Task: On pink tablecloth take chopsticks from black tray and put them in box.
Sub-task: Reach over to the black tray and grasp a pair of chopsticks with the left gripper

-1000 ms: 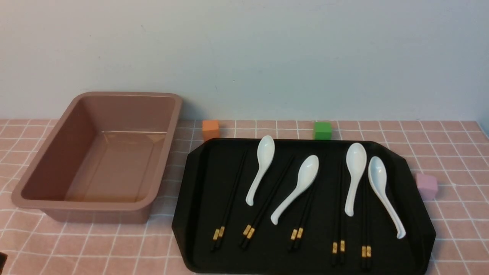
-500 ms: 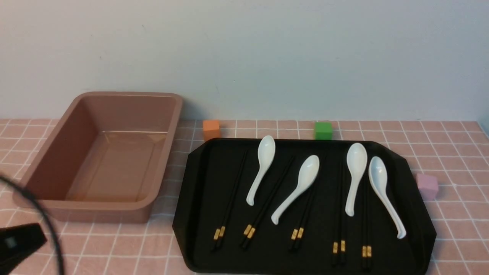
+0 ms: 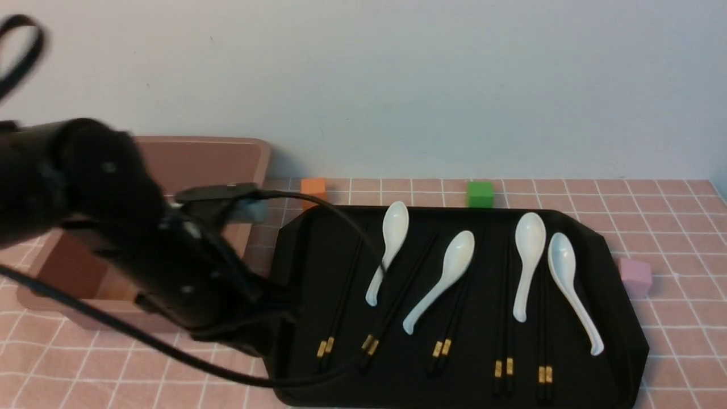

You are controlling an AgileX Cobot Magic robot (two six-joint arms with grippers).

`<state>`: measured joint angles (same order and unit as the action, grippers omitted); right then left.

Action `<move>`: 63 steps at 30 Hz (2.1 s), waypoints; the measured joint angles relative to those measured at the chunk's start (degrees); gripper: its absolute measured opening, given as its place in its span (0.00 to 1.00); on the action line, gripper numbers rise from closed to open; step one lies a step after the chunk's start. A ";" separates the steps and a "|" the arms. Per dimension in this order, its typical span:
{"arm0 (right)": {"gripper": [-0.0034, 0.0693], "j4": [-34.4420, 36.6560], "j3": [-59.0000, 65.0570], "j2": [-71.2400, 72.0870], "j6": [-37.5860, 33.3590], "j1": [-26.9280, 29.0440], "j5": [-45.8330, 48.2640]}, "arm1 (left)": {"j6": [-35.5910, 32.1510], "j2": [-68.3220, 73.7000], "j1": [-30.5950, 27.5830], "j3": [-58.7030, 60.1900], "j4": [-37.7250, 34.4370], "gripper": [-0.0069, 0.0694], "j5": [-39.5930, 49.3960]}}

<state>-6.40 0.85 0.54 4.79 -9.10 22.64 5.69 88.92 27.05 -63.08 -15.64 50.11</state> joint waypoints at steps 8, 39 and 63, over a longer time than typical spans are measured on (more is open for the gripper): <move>0.38 0.00 0.00 0.00 0.00 0.00 0.00 | 9.85 14.89 8.33 -16.52 13.46 0.08 5.31; 0.38 0.00 0.00 0.00 0.00 0.00 0.00 | 10.48 30.51 6.68 -23.13 17.47 0.57 3.31; 0.38 0.00 0.00 0.00 0.00 0.00 0.00 | 19.41 32.38 6.68 -23.80 19.20 0.31 0.68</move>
<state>-6.40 0.85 0.54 4.79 -9.10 22.64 25.09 121.30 33.73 -86.88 3.56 50.79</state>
